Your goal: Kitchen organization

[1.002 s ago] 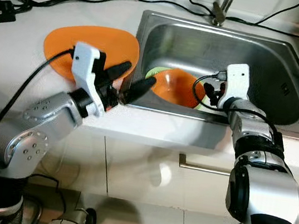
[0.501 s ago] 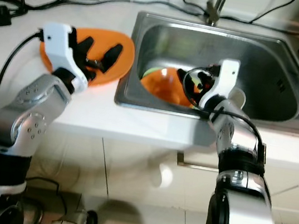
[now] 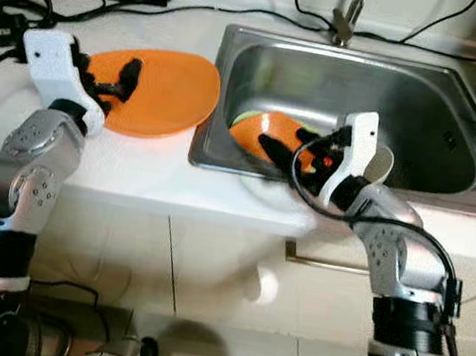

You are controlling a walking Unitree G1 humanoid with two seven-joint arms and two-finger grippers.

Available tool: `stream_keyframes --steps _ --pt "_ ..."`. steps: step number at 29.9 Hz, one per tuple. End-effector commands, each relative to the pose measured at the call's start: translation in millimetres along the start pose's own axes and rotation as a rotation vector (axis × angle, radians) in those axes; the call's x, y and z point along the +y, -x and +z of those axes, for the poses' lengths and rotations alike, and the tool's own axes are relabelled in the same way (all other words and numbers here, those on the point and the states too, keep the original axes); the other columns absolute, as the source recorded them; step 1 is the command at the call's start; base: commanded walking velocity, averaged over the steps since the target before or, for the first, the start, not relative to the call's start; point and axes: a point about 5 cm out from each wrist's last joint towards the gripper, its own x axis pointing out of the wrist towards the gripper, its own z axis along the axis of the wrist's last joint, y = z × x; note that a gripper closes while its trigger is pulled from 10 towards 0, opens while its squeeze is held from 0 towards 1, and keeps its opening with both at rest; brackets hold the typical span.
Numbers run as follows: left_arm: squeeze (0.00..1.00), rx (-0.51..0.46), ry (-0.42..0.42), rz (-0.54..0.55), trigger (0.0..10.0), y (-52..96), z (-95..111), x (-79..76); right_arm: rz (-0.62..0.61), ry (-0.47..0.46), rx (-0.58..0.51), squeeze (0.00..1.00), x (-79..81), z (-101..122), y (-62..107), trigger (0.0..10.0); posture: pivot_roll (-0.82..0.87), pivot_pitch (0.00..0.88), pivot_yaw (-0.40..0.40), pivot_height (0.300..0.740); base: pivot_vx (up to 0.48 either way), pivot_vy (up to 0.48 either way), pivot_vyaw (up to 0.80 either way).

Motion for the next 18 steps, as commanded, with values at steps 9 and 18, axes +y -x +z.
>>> stream_keyframes --steps 9,18 --pt "0.0 0.115 0.139 0.107 10.0 -7.8 -11 13.7 0.081 0.024 0.059 0.0 16.3 3 4.0 10.0 0.09 0.088 0.028 0.74 0.0 0.0 0.0" --pt "0.0 0.247 0.264 0.105 10.0 -10.6 -26 9.4 0.187 0.026 0.113 0.0 31.4 2 8.7 10.0 0.08 0.086 0.03 0.74 0.0 0.0 0.0"
